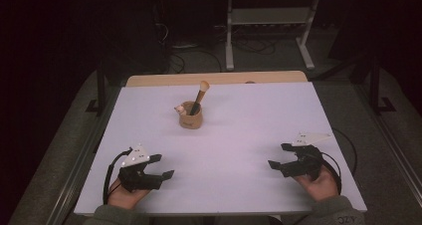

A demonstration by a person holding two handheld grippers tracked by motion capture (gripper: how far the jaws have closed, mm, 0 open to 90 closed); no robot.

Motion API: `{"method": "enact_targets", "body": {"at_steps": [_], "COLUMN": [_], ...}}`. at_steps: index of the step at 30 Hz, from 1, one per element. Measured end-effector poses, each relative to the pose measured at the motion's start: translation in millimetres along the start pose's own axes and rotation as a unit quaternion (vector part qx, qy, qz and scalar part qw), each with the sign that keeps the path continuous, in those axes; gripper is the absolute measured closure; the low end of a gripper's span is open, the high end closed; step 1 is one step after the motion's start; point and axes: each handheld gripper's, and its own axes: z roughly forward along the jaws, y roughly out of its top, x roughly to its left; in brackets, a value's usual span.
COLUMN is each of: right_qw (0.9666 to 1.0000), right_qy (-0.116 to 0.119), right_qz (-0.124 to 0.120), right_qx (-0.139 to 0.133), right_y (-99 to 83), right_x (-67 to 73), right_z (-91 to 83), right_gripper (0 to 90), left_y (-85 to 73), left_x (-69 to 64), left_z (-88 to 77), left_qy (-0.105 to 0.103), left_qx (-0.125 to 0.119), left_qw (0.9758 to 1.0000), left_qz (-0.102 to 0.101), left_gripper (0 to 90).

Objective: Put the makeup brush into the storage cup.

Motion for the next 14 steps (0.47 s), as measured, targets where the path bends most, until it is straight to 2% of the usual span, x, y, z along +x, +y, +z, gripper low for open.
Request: {"method": "enact_targets", "body": {"at_steps": [3,4,6,14], "right_qw": [1.0,1.0,1.0,0.9999], "right_qy": [0.001,0.001,0.0,-0.003], "right_qz": [-0.001,-0.002,-0.003,-0.011], "right_qx": [-0.002,-0.002,-0.003,-0.009], "right_y": [-0.4,-0.4,-0.6,-0.6], "right_x": [1.6,1.9,1.9,2.7], "right_z": [-0.5,-0.6,-0.8,-4.0], "right_gripper": [17.7,17.8,17.7,17.3], "left_y": [-1.5,-1.8,-2.8,-0.1], "left_x": [-1.5,0.0,1.2,-1.3], "left_z": [-0.2,-0.1,0.8,3.0], "left_qy": [0.004,0.006,0.005,0.002], "left_qx": [-0.006,-0.001,-0.001,0.0], "left_qw": [1.0,1.0,1.0,1.0], "left_qz": [-0.003,0.002,-0.004,0.006], "left_gripper": [26.4,26.4,26.3,25.2]}}
